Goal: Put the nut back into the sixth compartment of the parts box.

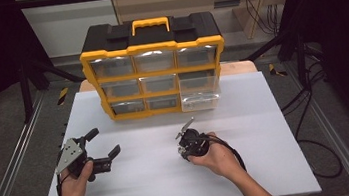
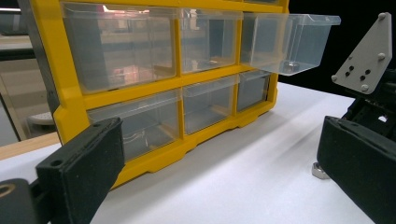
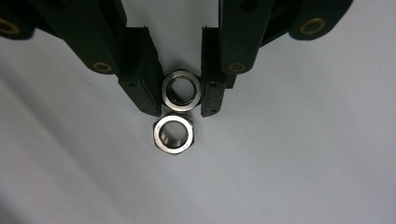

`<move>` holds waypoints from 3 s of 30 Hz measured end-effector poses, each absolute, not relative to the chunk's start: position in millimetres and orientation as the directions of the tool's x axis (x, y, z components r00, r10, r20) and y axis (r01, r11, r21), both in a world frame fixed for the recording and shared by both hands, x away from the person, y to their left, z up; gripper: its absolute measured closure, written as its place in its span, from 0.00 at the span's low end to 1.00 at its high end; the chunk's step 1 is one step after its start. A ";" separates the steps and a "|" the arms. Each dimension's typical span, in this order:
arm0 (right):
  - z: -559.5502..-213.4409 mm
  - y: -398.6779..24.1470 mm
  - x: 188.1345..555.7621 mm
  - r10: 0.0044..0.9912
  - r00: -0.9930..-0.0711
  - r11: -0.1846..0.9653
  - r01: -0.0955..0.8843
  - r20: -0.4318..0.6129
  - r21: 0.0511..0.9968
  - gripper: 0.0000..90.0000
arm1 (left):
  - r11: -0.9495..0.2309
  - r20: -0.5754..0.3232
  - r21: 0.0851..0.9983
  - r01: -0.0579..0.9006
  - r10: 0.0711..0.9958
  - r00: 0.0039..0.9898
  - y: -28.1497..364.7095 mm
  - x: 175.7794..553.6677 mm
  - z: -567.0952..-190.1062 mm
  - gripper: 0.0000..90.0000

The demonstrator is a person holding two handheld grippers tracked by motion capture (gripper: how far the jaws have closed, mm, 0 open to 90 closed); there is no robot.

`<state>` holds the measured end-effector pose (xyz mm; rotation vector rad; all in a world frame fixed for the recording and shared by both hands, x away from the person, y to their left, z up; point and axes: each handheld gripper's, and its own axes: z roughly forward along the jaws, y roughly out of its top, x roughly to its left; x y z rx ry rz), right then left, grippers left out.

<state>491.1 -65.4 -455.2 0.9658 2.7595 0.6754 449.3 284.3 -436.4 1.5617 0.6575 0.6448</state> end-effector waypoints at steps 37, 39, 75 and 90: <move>-431.9 -123.4 484.7 0.695 -0.719 0.603 0.563 -0.024 0.565 0.78 | -0.087 0.034 0.995 0.044 0.734 0.679 285.3 450.5 -437.4 0.01; -431.0 -127.7 484.2 0.704 -0.710 0.592 0.569 -0.021 0.571 0.78 | -0.087 0.033 0.995 0.045 0.734 0.678 285.1 450.6 -437.7 0.01; -395.3 -154.6 479.3 0.721 -0.692 0.544 0.538 -0.031 0.644 0.78 | -0.101 0.043 0.994 0.046 0.736 0.676 286.3 449.6 -438.6 0.01; -366.4 -160.1 477.1 0.710 -0.700 0.557 0.488 -0.080 0.672 0.78 | -0.100 0.044 0.994 0.045 0.738 0.674 286.9 449.2 -437.9 0.01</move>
